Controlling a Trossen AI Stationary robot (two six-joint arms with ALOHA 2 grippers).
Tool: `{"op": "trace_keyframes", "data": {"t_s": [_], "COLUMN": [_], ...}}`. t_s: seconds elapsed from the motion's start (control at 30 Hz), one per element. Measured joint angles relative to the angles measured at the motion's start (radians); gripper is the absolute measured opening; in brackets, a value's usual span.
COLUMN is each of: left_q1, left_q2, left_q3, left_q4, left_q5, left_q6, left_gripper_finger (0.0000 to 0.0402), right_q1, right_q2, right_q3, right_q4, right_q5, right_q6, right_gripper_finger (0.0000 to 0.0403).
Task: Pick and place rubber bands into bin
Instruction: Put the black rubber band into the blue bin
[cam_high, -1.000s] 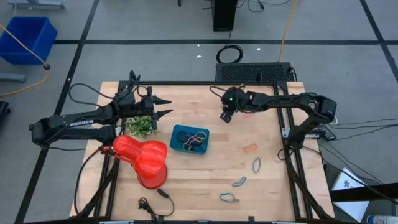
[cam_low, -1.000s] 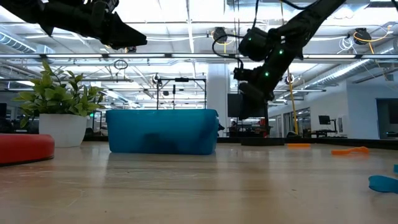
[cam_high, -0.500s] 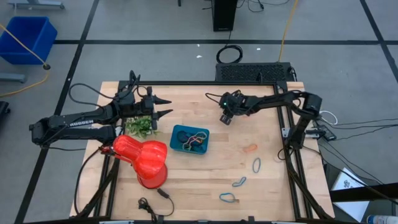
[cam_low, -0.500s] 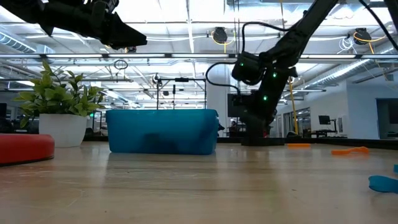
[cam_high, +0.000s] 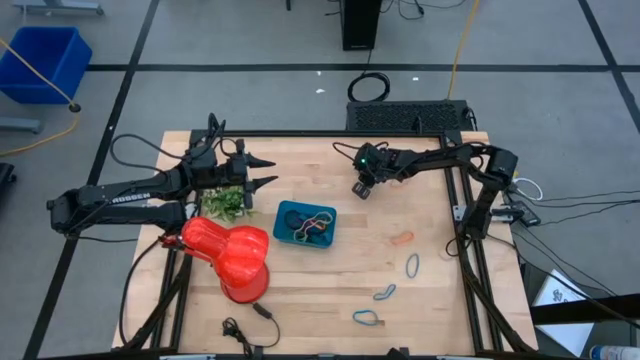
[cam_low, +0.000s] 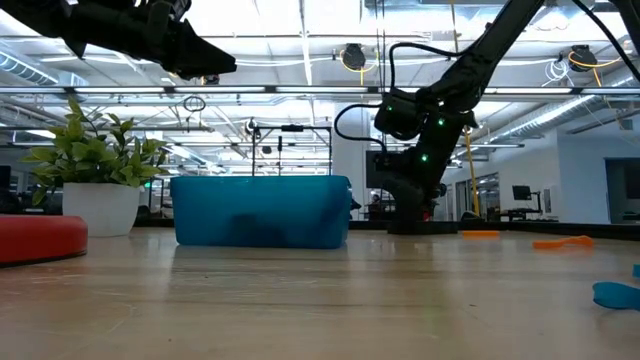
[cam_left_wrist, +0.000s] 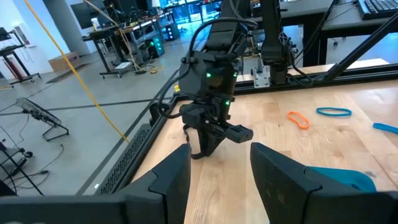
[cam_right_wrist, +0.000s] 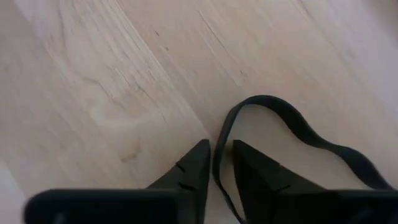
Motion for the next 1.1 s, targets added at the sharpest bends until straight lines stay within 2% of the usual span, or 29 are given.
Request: {"op": "trace_keyframes", "data": {"t_s": [0.17,0.63,0.9,1.1], "left_q1": [0.0,0.0,0.0,0.0], "left_q2": [0.0,0.0,0.0,0.0], "left_q3": [0.0,0.0,0.0,0.0], "left_q4": [0.0,0.0,0.0,0.0], "left_q5": [0.0,0.0,0.0,0.0], "left_q6": [0.001,0.001,0.001,0.001], "left_gripper_finger": [0.0175,0.0175,0.0175,0.0175], "right_q1": [-0.01,-0.009,0.024,0.101], "right_q2": [0.001,-0.016,-0.177,-0.335], "right_q3": [-0.001,-0.005,-0.006,-0.006], "right_q4": [0.001,0.053,0.055,0.146], "right_q5": [-0.005,0.008,0.011,0.009], "right_q6": [-0.009,-0.009,-0.011,-0.021], "right_gripper_finger": [0.0008,0.0002,0.0002,0.0001]}}
